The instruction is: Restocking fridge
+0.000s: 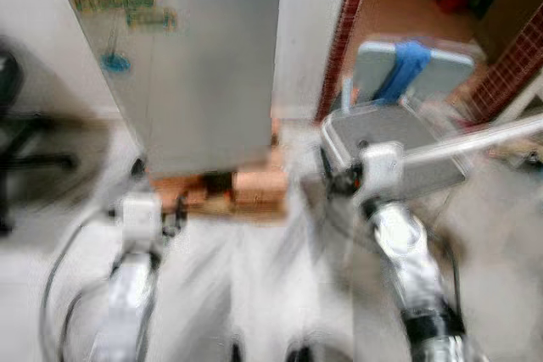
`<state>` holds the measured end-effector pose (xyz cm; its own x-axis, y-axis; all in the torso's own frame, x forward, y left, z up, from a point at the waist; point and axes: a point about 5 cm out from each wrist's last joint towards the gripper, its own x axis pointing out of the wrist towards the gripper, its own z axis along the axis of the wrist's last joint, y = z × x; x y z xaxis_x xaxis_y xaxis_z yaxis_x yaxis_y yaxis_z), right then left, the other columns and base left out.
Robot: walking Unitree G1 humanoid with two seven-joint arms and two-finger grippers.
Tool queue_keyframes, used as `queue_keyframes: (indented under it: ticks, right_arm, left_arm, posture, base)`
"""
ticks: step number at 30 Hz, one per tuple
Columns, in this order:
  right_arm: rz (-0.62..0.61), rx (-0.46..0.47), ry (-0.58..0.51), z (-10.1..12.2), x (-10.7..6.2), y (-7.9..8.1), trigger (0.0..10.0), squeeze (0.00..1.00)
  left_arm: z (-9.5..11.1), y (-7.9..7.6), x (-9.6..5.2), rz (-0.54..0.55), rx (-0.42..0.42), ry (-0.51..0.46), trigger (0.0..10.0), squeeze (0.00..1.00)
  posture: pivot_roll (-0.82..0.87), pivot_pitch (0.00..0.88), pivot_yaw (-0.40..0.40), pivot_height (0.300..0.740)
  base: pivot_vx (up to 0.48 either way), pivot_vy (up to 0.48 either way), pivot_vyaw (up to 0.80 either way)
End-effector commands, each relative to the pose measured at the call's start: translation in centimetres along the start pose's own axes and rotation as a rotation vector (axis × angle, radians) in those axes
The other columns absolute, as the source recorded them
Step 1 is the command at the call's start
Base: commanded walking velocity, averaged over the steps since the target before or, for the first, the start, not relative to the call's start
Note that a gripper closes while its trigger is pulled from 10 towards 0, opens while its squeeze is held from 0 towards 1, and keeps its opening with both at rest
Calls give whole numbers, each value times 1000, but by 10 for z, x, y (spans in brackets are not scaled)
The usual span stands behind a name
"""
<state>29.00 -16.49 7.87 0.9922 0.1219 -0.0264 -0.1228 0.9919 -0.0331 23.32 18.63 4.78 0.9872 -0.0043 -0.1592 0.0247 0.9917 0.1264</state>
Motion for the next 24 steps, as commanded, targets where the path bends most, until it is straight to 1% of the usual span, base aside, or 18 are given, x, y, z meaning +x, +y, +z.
queue_keyframes:
  ticks: [1, 2, 4, 6, 7, 8, 10, 11, 14, 18, 21, 23, 24]
  right_arm:
    - [-20, 7, -17, 2, 1, 0, 10000, 0]
    - [-61, 16, 0, -5, -4, -6, 10000, 0]
    - [-77, 20, 5, -8, -6, -8, 10000, 0]
    - [-104, 25, 6, -11, -8, -10, 10000, 0]
    - [-112, 24, 2, -11, -8, -10, 10000, 0]
    - [-116, 16, -4, -11, -8, -10, 10000, 0]
    - [-115, 11, -7, -10, -8, -10, 10000, 0]
    - [-112, 3, -8, -10, -8, -10, 10000, 0]
    - [-102, -7, -3, -12, -9, -9, 10000, 0]
    - [-81, -10, 10, -15, -10, -8, 10000, 0]
    - [-50, -34, 1, -16, -9, -1, 10000, 0]
    - [-44, -59, 3, -16, -8, 0, 10000, 0]
    - [-41, -69, 5, -17, -8, 2, 10000, 0]
  left_arm:
    - [-1, 12, -1, 25, 29, 6, 10000, 0]
    - [-3, 18, 0, 19, 43, 16, 10000, 0]
    - [-4, 20, 2, 14, 49, 19, 10000, 0]
    - [-2, 22, 9, -2, 58, 18, 10000, 0]
    - [-1, 21, 14, -14, 61, 16, 10000, 0]
    - [1, 17, 21, -35, 59, 11, 10000, 0]
    - [2, 14, 23, -43, 56, 10, 10000, 0]
    - [2, 9, 26, -55, 50, 10, 10000, 0]
    - [-1, 1, 25, -69, 27, 12, 10000, 0]
    - [-7, -1, 21, -68, 21, 28, 10000, 0]
    - [-9, -2, 19, -59, 2, 16, 10000, 0]
    - [-8, -3, 19, -58, -8, 3, 10000, 0]
    - [-7, -3, 19, -58, 0, -7, 10000, 0]
  posture:
    - [147, 44, 2, 740]
    - [131, 22, 30, 740]
    - [123, 15, 39, 740]
    - [97, 0, 62, 740]
    - [92, 0, 64, 740]
    - [82, 0, 65, 740]
    - [79, 0, 64, 740]
    - [71, 0, 57, 740]
    - [69, 0, 44, 740]
    - [73, 0, 31, 740]
    - [82, 0, 2, 740]
    - [86, 0, -1, 740]
    - [91, 0, -7, 740]
  base:
    - [0, 394, 0]
    - [0, 386, 0]
    - [0, 382, 0]
    - [0, 339, 0]
    - [0, 296, 0]
    - [0, 266, 0]
    - [0, 270, 0]
    - [0, 277, 0]
    - [0, 354, 0]
    - [0, 461, 0]
    - [0, 430, 0]
    - [0, 0, 0]
    - [0, 0, 0]
